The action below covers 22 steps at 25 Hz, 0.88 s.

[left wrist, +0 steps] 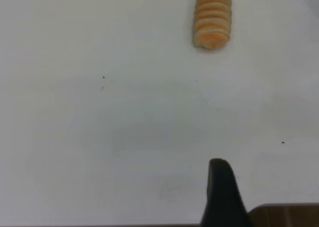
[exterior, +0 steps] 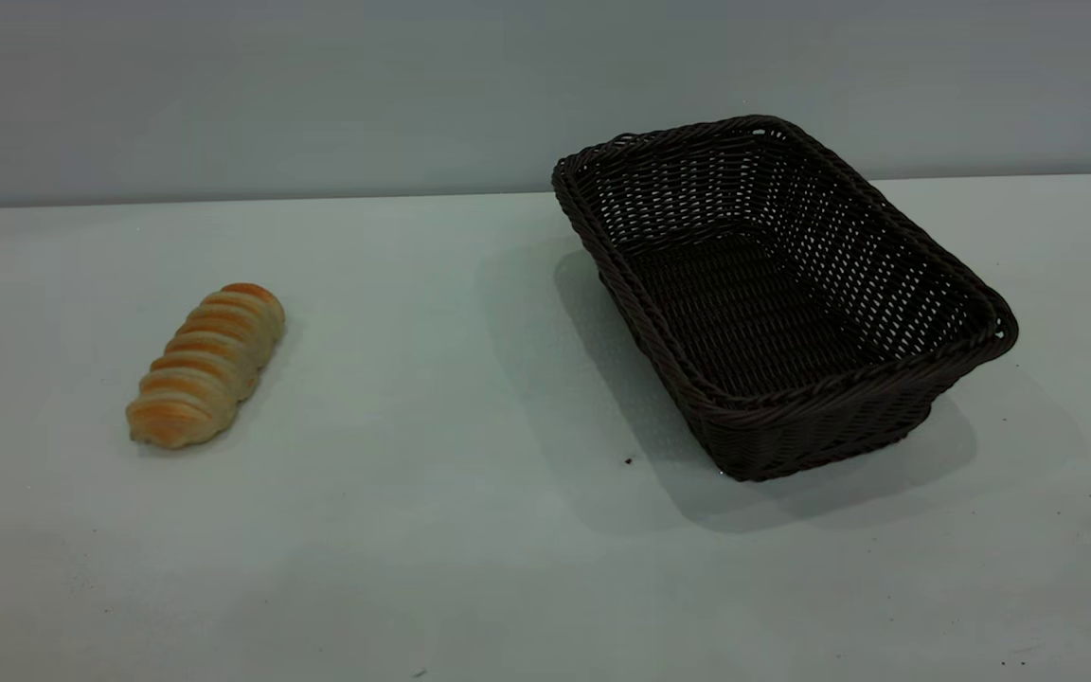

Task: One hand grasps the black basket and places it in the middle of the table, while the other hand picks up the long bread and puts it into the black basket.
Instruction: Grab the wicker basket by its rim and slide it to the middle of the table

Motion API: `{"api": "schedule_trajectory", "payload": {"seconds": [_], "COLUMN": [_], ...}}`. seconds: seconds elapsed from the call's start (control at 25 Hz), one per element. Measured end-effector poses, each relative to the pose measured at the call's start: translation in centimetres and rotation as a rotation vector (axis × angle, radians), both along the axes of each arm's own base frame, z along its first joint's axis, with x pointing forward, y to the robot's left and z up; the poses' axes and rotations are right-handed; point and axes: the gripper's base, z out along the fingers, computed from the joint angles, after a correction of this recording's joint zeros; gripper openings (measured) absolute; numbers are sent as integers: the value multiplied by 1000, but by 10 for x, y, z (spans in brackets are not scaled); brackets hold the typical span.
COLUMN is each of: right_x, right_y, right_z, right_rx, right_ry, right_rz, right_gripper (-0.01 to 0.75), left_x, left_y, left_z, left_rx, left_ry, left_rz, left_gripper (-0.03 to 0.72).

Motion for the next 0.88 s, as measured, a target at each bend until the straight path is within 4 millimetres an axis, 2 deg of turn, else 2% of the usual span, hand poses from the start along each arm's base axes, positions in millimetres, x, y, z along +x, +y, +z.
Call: {"api": "schedule_trajectory", "payload": {"seconds": [0.56, 0.88], "right_x": [0, 5], "right_y": [0, 0], "right_z": [0, 1], "right_rx": [-2, -3], "right_ry": [-1, 28], "right_rz": [1, 2], "right_gripper": [460, 460], "left_x": [5, 28], "left_y": [-3, -4], "left_z": [11, 22], "left_rx": [-26, -21], "left_ry": [-100, 5], "left_rz": [-20, -21], "left_gripper": [501, 501]}}
